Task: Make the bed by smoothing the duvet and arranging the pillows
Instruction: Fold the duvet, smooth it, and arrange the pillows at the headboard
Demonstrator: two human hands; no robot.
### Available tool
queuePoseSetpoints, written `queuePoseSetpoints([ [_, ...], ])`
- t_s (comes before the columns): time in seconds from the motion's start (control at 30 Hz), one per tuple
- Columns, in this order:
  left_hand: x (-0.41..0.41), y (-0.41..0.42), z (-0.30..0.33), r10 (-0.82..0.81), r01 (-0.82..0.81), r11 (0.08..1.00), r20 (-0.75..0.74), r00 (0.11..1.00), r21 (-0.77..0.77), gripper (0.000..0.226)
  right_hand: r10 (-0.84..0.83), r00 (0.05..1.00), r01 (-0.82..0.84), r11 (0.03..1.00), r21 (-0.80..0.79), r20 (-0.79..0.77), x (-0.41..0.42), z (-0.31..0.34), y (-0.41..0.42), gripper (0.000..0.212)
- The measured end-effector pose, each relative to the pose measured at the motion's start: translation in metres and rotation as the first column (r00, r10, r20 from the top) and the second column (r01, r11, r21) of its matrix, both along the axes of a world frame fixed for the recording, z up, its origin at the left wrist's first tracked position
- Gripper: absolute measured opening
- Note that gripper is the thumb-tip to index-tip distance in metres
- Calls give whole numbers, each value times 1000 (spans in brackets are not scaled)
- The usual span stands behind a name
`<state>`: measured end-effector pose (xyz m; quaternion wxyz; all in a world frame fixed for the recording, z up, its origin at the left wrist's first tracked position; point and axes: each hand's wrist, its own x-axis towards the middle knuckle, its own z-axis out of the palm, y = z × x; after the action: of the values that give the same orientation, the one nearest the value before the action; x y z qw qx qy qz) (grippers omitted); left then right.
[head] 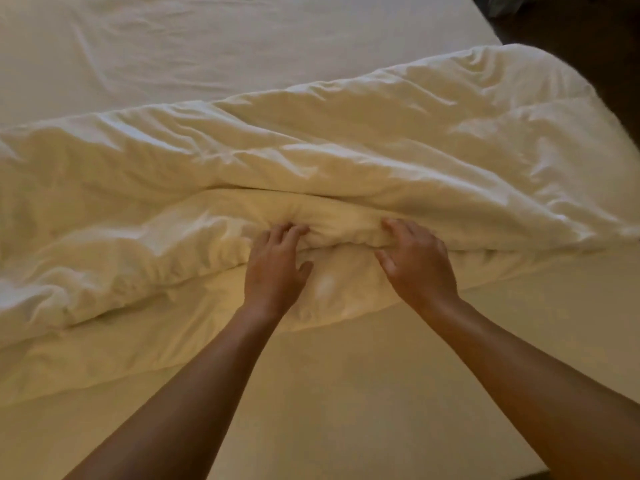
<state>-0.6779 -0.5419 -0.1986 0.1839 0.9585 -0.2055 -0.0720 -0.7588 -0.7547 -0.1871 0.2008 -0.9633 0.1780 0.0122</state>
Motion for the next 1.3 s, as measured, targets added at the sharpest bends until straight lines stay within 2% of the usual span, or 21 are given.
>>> queuePoseSetpoints([
  [0.13,11,2,-22,-52,48,989,24,998,138,54,30,998,-33,998,-61,-59,6,-25,-6,41],
  [0.2,20,1,-24,-42,37,991,31,999,130,46,44,997,-50,992,-117,-59,9,-32,-9,38],
  [0.3,33,2,-21,-2,5,999,-51,999,51,35,48,997,-60,981,-185,-68,16,-28,-15,28],
  [0.33,35,3,-20,3,0,999,-76,997,35,35,40,997,-51,985,-166,-71,20,-24,-19,24],
  [0.4,36,7,-15,7,-5,1000,-93,996,23,40,12,999,-13,1000,-23,-47,28,-10,-25,20],
  [0.5,33,12,-4,-14,14,1000,-35,999,22,42,19,996,-35,983,179,93,27,16,-27,15],
  [0.6,27,16,15,-43,46,998,56,997,-47,24,103,966,-151,968,200,236,5,36,-25,11],
  [0.67,15,21,30,-57,65,995,105,993,-77,23,140,953,-186,970,155,268,-14,37,-26,10],
  [0.77,-14,37,40,-94,100,994,140,986,-40,24,181,962,-205,974,101,205,-37,24,-26,10],
  [0.9,-56,53,24,-141,139,990,56,988,40,32,241,964,-244,969,20,113,-57,2,-16,11],
  [1.1,-72,48,18,-43,44,999,96,994,-4,32,203,955,-193,979,-68,215,-74,1,-17,11],
  [1.2,-84,53,2,-106,92,984,87,991,154,39,206,976,-201,977,-75,72,-84,-6,-17,18],
  [1.3,-85,51,-2,-108,106,959,-6,994,262,40,205,978,-203,979,33,-44,-73,0,-16,18],
])
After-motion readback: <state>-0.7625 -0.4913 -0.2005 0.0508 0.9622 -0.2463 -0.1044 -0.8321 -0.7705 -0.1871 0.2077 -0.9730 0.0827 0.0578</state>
